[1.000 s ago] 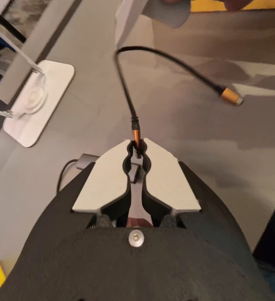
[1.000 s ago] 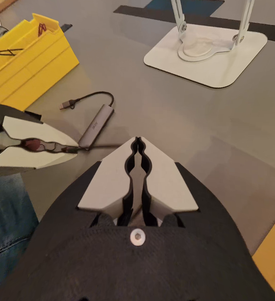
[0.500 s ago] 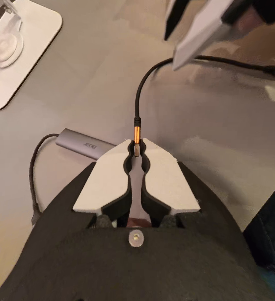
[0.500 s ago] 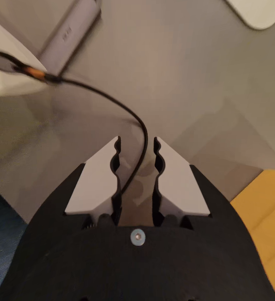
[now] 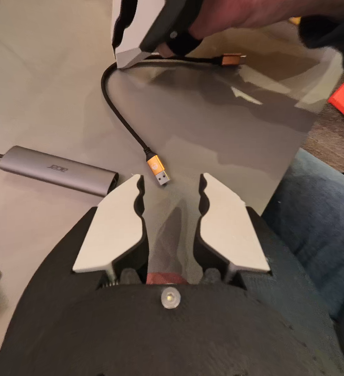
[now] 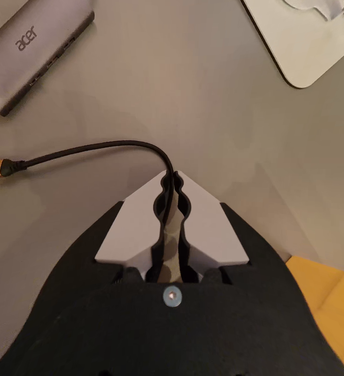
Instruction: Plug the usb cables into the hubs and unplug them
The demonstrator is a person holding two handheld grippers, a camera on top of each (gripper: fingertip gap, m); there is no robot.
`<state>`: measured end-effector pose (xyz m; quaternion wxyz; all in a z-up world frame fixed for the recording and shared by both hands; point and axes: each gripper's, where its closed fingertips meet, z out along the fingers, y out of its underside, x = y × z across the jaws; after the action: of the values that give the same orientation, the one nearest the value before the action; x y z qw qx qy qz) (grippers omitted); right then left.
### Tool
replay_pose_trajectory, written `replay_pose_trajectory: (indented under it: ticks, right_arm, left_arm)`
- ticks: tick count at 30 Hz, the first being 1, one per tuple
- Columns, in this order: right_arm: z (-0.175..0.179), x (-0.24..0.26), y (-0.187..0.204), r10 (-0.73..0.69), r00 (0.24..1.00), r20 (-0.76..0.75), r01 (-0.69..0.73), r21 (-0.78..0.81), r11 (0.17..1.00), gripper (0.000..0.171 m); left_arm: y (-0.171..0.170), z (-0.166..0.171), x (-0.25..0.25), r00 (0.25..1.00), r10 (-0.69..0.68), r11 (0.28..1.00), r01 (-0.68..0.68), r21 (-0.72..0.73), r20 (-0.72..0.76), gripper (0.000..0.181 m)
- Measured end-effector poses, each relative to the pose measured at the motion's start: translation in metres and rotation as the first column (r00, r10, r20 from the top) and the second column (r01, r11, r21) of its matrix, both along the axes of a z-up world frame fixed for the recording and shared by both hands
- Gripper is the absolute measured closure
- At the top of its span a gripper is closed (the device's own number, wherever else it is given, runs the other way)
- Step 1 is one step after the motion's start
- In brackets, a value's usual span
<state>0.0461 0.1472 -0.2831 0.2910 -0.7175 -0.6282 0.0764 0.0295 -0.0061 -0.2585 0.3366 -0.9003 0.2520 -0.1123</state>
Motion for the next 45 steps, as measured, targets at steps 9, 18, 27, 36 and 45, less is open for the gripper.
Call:
replay_pose_trajectory:
  ticks: [9, 18, 27, 36, 45]
  right_arm:
    - [0.023, 0.0, -0.011, 0.011, 0.995, -0.103, -0.01, 0.008, 1.0, 0.158]
    - [0.056, -0.03, -0.092, 0.161, 0.956, -0.245, -0.178, -0.05, 0.983, 0.164]
    - [0.065, -0.043, -0.135, 0.208, 0.92, -0.332, -0.258, -0.115, 0.959, 0.163]
    - [0.094, -0.075, -0.174, -0.116, 0.735, -0.669, -0.307, -0.48, 0.822, 0.156]
    - [0.12, -0.075, -0.167, -0.272, 0.59, -0.76, -0.378, -0.558, 0.739, 0.171]
  left_arm:
    - [-0.051, 0.015, -0.113, 0.983, 0.049, 0.993, -0.066, -0.093, -0.18, 0.136]
    - [-0.082, -0.028, -0.125, 0.963, 0.014, 0.99, -0.052, -0.135, -0.271, 0.153]
    - [-0.068, -0.023, -0.126, 0.959, 0.057, 0.997, -0.069, -0.034, -0.276, 0.181]
    - [-0.028, 0.057, -0.082, 0.969, 0.2, 0.926, -0.235, 0.295, 0.145, 0.181]
    - [-0.015, 0.085, -0.054, 0.952, 0.164, 0.879, -0.26, 0.401, 0.257, 0.181]
